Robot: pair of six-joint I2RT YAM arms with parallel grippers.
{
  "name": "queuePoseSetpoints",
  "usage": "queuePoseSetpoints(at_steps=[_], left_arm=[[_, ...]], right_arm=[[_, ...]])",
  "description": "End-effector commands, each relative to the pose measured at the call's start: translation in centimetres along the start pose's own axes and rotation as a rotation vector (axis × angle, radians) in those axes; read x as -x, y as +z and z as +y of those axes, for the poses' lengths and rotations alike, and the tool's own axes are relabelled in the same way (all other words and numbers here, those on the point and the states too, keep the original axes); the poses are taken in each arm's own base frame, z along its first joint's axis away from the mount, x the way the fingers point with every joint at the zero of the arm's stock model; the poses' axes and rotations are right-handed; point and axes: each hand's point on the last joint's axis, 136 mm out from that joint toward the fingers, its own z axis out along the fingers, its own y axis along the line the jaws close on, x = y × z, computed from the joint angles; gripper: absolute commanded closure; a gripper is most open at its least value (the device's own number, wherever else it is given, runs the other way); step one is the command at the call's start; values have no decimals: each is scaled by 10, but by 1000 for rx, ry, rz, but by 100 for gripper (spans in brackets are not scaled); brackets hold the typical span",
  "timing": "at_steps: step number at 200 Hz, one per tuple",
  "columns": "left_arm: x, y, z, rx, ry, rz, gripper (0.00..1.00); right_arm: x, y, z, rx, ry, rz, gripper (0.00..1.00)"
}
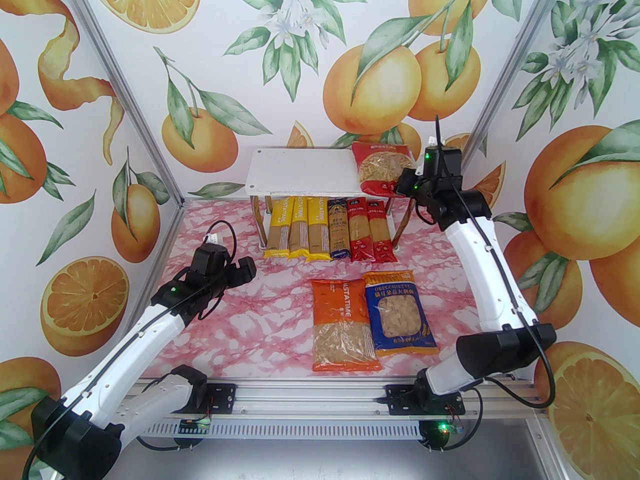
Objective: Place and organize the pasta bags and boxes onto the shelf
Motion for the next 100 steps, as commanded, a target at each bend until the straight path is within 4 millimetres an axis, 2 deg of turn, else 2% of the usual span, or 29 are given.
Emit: queuePoseSetpoints(at_steps=[1, 15, 22, 38, 69, 83, 96, 100], left_arm=[[8, -2, 0, -5, -4, -30, 6], [8, -1, -1, -9, 0, -29, 5], [8, -1, -2, -11, 0, -31, 4], [10, -2, -2, -14, 5, -33, 4], [13, -5, -4, -22, 6, -43, 4], [15, -5, -5, -25, 8, -48, 5], [16, -5, -7, -29, 6, -51, 5], [16, -5, -7, -32, 7, -50, 6]], right_arm=[[-26, -7, 13, 84, 8, 118, 91], [-18, -17, 23, 136, 16, 105, 78], [-12, -23, 28, 161, 22, 87, 69], [10, -41, 38, 209, 44, 5, 67], [52, -74, 52, 283, 76, -154, 78], [63, -77, 58, 306, 79, -186, 88], [71, -71, 60, 305, 75, -195, 99], [73, -69, 61, 304, 72, -196, 100]])
